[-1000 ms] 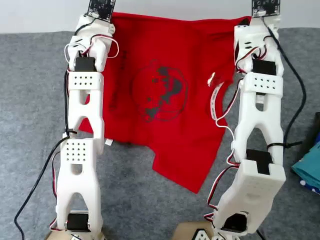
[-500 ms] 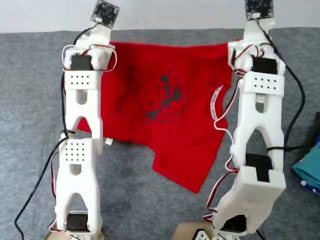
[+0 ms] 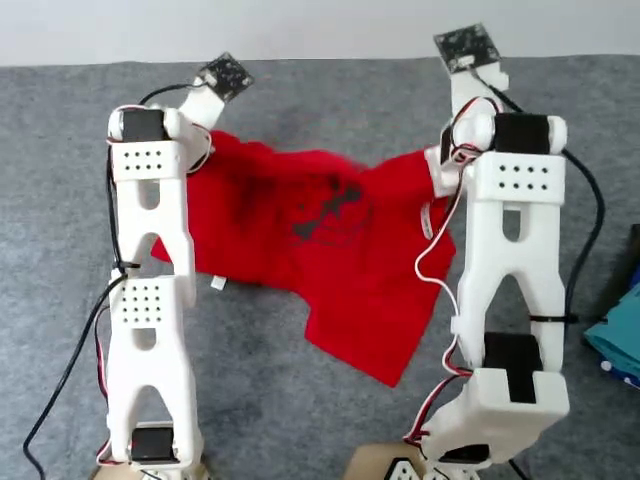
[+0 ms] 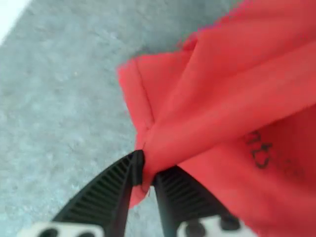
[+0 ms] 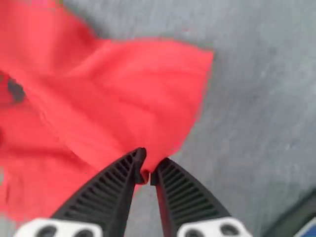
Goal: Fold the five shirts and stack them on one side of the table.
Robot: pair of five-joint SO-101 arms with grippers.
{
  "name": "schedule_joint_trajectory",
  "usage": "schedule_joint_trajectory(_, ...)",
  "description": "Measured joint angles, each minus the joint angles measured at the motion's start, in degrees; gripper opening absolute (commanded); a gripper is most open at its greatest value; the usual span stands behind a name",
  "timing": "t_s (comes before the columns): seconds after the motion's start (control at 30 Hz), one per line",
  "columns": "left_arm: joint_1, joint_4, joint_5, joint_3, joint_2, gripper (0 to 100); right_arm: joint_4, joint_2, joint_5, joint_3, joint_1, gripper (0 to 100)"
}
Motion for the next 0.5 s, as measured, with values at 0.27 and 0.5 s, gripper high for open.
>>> schedule_joint_trajectory(0.27, -0.4, 3.0, -1.6, -2.6, 0.0, 0, 10.5, -5.5, 3.0, 0.0, -1.1, 0.9)
schedule_joint_trajectory(0.5, -1.9, 3.3, -2.9, -2.7, 0.0, 0, 10.6, -17.6, 3.0, 12.5, -4.5, 0.9)
